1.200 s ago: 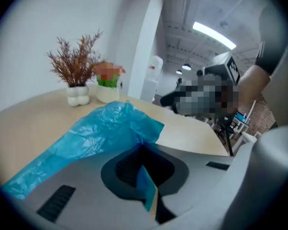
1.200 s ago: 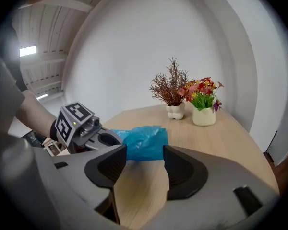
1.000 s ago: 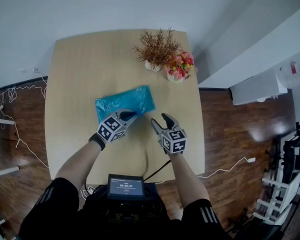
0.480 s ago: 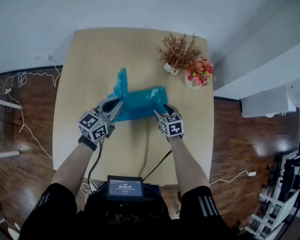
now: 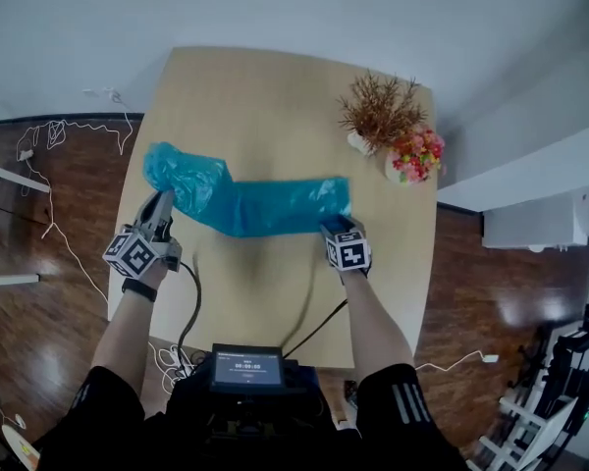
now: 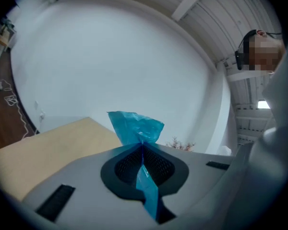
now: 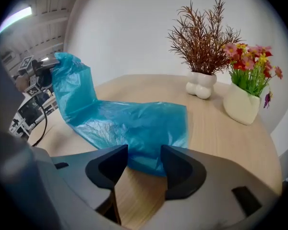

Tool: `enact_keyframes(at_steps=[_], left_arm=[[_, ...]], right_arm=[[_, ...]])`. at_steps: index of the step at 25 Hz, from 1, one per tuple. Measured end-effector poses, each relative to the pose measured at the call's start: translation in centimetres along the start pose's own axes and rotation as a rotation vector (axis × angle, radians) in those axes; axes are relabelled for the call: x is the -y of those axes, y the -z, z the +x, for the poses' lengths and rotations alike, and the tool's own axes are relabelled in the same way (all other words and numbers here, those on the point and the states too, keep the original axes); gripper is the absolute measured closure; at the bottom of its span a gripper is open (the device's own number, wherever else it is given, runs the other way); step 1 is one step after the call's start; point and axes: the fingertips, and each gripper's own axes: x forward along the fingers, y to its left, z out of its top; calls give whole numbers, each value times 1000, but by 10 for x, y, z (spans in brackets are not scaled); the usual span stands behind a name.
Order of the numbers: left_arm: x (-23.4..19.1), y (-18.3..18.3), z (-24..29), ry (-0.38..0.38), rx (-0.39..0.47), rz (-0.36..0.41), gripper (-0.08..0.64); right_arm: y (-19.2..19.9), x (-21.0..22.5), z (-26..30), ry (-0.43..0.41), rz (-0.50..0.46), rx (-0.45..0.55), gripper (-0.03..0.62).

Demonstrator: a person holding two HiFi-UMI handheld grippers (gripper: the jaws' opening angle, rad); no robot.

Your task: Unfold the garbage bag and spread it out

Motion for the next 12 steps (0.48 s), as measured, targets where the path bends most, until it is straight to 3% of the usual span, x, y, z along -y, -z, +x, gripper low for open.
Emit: enact_keyframes(at_steps=[7, 12], left_arm=[[-104, 35, -70, -243, -120, -80, 518], [-149, 79, -104, -369, -278, -145, 372]], right_arm=[[-4, -5, -3, 35, -22, -10, 348], [0, 0, 1, 46, -33, -6, 348]])
